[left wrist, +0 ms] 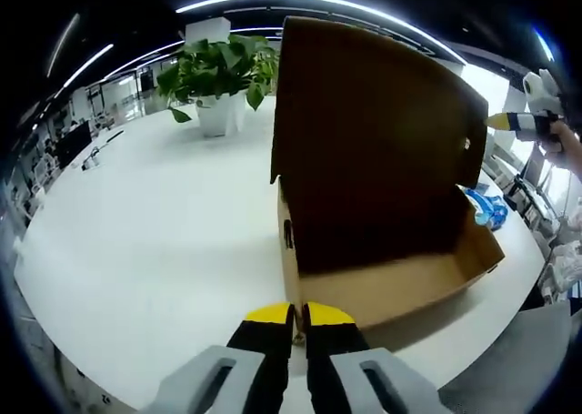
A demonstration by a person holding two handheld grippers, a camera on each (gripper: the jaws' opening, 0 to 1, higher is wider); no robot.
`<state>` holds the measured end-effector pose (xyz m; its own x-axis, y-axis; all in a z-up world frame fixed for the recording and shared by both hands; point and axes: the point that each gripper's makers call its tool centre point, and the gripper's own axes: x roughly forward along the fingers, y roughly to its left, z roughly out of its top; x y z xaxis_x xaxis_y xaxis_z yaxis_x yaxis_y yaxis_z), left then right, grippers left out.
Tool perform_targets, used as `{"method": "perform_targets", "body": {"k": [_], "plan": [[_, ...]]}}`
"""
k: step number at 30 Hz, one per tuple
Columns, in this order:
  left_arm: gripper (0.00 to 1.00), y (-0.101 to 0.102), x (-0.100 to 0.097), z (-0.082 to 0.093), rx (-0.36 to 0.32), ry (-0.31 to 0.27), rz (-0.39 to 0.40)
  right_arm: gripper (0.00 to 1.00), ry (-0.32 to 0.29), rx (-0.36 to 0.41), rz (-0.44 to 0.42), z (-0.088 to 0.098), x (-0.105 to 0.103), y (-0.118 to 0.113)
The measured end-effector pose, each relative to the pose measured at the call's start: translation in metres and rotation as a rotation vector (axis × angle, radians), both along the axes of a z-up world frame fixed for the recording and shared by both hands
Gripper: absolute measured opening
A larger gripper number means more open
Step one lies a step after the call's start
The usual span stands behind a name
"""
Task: Operate the shoe box by opening the lid, removing the specified soft item, and placing it in the target area until the item is outside and the box remains undamaged.
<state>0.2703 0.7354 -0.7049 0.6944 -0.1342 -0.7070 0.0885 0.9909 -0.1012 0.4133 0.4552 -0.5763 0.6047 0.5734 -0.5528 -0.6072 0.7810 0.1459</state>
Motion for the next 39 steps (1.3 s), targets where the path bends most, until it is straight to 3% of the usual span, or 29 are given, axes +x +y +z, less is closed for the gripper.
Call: {"method": "perform_targets", "body": {"k": [15, 20, 39], "plan": [[0.04, 0.0, 0.0, 0.001, -0.007, -0.029, -0.005, 0.0, -0.054, 0.034, -0.045, -0.005, -0.032, -0.002], [0.04, 0.0, 0.0, 0.001, -0.004, -0.036, -0.005, 0.0, -0.086, 0.01, -0.04, -0.008, -0.042, -0.002], [0.05, 0.0, 0.0, 0.002, -0.008, -0.062, -0.017, 0.0, -0.089, 0.02, -0.07, -0.031, -0.081, -0.004]]}}
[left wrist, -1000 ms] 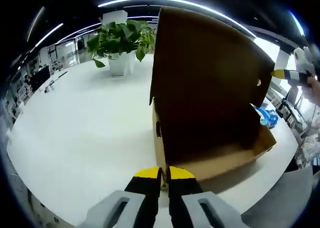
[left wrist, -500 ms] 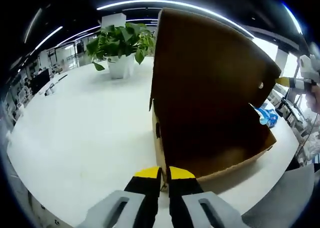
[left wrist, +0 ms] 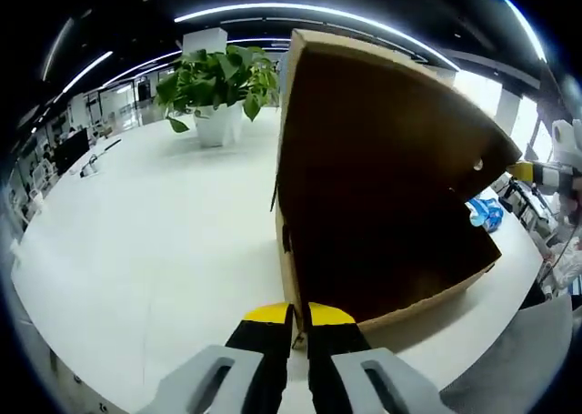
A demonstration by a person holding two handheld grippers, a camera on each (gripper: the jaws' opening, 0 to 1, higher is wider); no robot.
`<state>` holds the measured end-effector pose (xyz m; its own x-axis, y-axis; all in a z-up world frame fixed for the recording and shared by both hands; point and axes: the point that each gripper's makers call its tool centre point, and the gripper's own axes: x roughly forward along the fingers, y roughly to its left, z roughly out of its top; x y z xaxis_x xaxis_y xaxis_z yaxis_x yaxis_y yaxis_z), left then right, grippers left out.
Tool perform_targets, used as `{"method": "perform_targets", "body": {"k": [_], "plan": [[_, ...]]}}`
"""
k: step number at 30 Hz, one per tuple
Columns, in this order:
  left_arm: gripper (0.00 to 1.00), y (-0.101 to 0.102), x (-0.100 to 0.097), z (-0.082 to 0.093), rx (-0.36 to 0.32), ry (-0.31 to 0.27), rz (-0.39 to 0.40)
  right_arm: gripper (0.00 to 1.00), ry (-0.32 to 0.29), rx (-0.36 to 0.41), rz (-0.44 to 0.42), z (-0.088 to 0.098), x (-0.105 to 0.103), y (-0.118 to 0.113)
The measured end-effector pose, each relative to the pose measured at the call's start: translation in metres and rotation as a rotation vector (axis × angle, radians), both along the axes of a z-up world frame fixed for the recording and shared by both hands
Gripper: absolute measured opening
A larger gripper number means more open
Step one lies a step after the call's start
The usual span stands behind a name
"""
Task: Operate the shoe box by opening the lid, removing the specified soft item, and placing it in the target area until the item is outside and the box remains undamaged.
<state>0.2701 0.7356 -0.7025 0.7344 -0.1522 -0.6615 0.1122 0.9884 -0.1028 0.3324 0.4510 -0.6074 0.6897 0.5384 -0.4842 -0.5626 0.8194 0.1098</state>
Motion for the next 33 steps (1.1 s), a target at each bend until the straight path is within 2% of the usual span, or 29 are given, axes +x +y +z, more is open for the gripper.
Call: {"method": "perform_targets", "body": {"k": [17, 23, 26, 31, 33], "plan": [[0.06, -0.003, -0.003, 0.0, -0.022, -0.021, -0.013, 0.0, -0.006, 0.017, -0.032, -0.021, -0.012, -0.004], [0.06, -0.004, -0.004, 0.004, 0.015, -0.037, -0.046, 0.0, -0.008, 0.009, -0.033, -0.027, -0.013, -0.005], [0.07, -0.004, -0.004, 0.009, 0.019, -0.057, -0.053, 0.0, -0.013, 0.004, -0.029, -0.03, -0.014, -0.006], [0.17, -0.003, -0.001, 0.022, 0.025, -0.097, -0.057, 0.0, -0.025, -0.02, -0.014, -0.035, -0.015, -0.005], [0.17, -0.003, 0.0, 0.03, 0.033, -0.115, -0.058, 0.0, -0.032, -0.03, -0.004, -0.038, -0.016, -0.005]]}}
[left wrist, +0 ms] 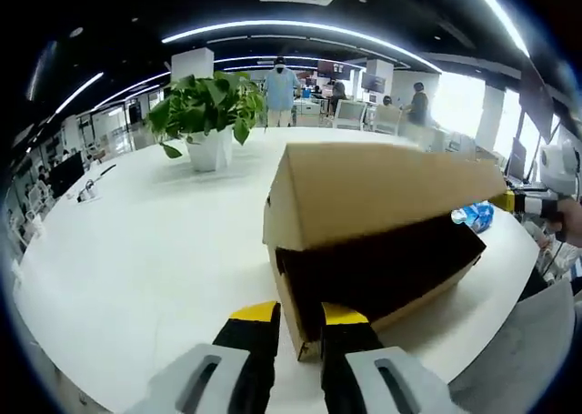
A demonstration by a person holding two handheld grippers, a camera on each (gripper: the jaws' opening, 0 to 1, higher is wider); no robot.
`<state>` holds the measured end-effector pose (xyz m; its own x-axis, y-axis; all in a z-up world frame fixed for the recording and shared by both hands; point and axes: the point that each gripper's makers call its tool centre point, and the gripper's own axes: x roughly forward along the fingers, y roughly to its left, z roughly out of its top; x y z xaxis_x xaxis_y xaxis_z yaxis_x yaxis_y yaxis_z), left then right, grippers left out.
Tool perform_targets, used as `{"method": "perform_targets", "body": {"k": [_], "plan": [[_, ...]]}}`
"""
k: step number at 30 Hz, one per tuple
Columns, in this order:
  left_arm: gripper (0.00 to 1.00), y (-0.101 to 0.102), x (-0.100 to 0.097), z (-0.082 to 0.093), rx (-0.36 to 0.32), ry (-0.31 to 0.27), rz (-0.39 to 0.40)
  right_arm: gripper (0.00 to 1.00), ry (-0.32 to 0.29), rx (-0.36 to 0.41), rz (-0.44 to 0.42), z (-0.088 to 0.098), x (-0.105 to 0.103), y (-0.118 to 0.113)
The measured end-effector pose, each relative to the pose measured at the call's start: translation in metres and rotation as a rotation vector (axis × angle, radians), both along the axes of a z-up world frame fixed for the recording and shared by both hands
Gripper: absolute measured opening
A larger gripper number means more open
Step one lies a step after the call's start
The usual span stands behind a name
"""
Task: Operate the shoe box by opening the lid, removing the specified soft item, and placing it in the target area until the item is outside and the box remains undamaged.
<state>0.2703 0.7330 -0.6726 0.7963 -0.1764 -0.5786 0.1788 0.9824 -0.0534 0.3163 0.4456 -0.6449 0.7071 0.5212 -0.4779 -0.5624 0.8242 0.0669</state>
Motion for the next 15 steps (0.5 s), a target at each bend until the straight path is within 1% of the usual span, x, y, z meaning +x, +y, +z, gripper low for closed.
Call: {"method": "perform_targets", "body": {"k": [5, 7, 15], "plan": [[0.22, -0.002, 0.0, 0.01, 0.023, -0.028, -0.029, 0.0, -0.009, -0.02, 0.022, -0.007, -0.003, -0.001], [0.23, -0.004, 0.0, 0.012, 0.026, -0.038, -0.04, 0.0, -0.018, -0.043, 0.039, -0.01, -0.005, -0.001], [0.27, -0.011, -0.008, 0.01, 0.039, -0.038, -0.075, 0.01, -0.032, -0.084, 0.085, -0.021, -0.012, -0.001]]}}
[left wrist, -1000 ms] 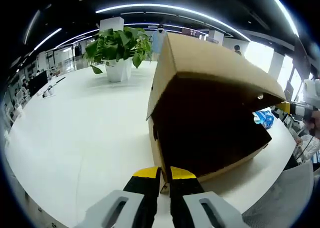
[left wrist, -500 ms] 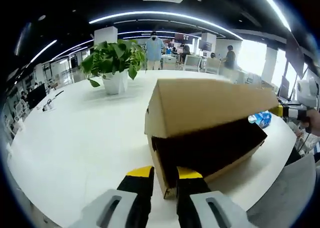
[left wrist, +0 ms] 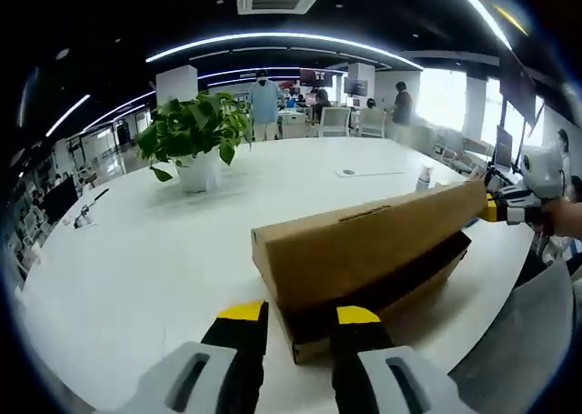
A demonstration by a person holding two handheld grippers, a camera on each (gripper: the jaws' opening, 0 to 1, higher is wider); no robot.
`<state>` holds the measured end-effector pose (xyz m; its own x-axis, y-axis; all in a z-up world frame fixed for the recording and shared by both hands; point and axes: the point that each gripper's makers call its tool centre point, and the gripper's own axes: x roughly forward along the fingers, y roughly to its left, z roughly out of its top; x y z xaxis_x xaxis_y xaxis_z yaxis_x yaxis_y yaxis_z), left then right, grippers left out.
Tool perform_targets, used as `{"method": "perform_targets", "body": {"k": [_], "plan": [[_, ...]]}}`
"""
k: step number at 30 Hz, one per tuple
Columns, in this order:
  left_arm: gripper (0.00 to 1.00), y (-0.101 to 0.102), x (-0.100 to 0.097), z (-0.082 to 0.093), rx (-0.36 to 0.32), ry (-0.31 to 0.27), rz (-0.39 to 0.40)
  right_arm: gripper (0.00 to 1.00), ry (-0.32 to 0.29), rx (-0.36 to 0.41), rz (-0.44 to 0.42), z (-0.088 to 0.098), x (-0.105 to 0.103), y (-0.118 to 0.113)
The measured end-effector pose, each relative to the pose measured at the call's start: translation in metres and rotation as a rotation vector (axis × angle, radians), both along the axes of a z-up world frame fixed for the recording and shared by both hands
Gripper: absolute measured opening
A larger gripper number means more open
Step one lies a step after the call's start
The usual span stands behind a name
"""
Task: Operate the shoe box by opening the lid, removing the specified soft item, and placing it in the target area until the item is outside and the box remains undamaged.
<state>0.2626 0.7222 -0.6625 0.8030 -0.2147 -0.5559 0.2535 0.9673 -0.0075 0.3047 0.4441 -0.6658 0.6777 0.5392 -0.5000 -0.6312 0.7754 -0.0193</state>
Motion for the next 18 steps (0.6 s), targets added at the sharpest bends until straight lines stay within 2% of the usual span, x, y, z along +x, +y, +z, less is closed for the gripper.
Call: {"method": "perform_targets", "body": {"k": [9, 18], "plan": [[0.29, -0.005, -0.004, -0.002, 0.001, -0.006, -0.022, 0.06, 0.002, -0.017, 0.049, -0.01, -0.011, 0.0], [0.31, -0.007, -0.011, -0.01, 0.015, 0.012, -0.039, 0.11, -0.002, -0.038, 0.095, -0.019, -0.021, 0.002]]}}
